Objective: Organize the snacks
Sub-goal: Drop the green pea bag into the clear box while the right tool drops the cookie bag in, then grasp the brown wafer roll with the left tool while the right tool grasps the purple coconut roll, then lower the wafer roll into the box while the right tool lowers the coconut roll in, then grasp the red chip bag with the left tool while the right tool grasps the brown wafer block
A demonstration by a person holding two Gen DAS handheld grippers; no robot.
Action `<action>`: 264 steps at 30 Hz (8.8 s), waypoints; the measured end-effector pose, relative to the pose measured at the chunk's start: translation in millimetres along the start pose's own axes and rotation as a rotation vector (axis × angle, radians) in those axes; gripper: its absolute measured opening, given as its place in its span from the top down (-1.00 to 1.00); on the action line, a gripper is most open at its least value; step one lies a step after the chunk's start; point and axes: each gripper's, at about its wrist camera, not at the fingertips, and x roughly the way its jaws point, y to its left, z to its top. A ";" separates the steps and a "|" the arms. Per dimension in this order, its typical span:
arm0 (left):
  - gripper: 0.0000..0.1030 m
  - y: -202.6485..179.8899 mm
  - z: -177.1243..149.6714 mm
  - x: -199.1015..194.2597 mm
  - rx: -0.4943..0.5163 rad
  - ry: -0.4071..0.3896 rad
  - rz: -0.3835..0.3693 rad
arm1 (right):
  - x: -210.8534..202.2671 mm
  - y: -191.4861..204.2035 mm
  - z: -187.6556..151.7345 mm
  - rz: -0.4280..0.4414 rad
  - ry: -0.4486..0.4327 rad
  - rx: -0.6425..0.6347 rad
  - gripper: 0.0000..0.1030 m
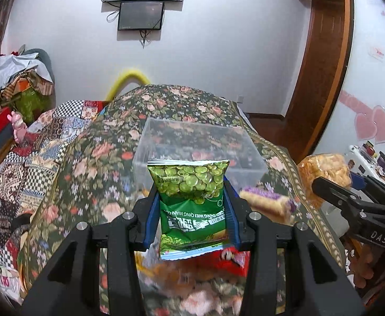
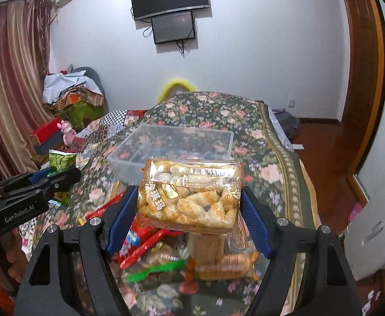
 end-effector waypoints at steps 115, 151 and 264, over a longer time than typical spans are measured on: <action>0.18 59.8 -56.7 157.0 -0.065 0.404 0.011 | 98.0 -18.3 -43.9 0.106 0.331 -0.092 0.17; 0.33 47.9 20.7 69.1 -0.015 0.171 -0.013 | 38.1 -7.4 5.6 0.107 0.103 -0.052 0.17; -0.78 -46.1 -68.5 102.8 0.089 0.309 -0.031 | 61.7 -34.2 -64.9 0.108 0.317 -0.020 -0.07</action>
